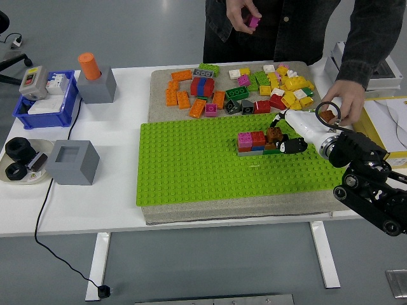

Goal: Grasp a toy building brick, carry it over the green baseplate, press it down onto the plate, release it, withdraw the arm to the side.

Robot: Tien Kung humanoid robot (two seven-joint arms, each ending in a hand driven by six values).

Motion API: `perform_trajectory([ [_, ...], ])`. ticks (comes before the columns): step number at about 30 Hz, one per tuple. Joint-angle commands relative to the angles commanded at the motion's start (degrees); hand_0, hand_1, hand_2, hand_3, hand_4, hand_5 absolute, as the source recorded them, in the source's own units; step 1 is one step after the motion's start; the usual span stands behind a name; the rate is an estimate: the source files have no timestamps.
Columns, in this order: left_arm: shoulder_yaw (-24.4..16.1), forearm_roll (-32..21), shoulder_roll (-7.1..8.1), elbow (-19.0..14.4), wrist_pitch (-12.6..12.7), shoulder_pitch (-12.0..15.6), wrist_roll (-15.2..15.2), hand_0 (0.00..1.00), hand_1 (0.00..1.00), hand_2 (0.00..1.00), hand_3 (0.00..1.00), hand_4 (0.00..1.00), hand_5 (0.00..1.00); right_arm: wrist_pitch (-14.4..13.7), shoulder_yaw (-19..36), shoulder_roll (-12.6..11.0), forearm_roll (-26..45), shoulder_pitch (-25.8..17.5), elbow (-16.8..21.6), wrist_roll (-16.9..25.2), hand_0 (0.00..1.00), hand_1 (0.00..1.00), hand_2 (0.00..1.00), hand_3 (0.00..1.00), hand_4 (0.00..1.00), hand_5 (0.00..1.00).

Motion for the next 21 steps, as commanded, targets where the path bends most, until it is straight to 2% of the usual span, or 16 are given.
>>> perform_trajectory([
  [21,0.04,0.03,-0.05,0.00,-0.01,-0.04,-0.03,0.634,0.623,0.592,0.590,0.635,0.172,-0.04,-1.02,0.62,-0.02,-0.12,-0.36,-0.05,0.832,0.859,0.881,0.576,0.592,0.181],
])
